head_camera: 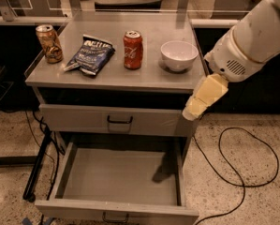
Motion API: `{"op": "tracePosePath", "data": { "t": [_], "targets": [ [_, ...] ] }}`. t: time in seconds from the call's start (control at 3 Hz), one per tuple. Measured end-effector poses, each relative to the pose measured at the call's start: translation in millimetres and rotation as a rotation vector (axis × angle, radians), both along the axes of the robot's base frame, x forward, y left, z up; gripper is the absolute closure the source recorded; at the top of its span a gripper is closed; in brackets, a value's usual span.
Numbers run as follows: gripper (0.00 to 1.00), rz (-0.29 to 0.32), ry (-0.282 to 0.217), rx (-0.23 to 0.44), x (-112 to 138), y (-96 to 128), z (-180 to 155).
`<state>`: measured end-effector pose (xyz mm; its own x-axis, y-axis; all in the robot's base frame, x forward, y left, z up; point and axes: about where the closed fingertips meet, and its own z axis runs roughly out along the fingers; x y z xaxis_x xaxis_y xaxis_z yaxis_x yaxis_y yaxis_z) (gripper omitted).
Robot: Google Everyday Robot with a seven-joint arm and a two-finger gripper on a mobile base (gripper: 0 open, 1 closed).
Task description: Place coke can into middle drawer
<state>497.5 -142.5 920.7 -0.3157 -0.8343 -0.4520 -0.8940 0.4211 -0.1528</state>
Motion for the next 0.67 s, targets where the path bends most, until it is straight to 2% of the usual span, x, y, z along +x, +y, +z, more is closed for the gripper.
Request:
{"op": "tracePosePath", "data": {
  "t": [0.33,0.67],
  "targets": [
    [0.00,-0.023,-0.005,0.048,22.3,17.7,-10.9],
    [0.00,-0.029,-0.006,0.059,25.8,20.9,-12.5]
  ]
}}
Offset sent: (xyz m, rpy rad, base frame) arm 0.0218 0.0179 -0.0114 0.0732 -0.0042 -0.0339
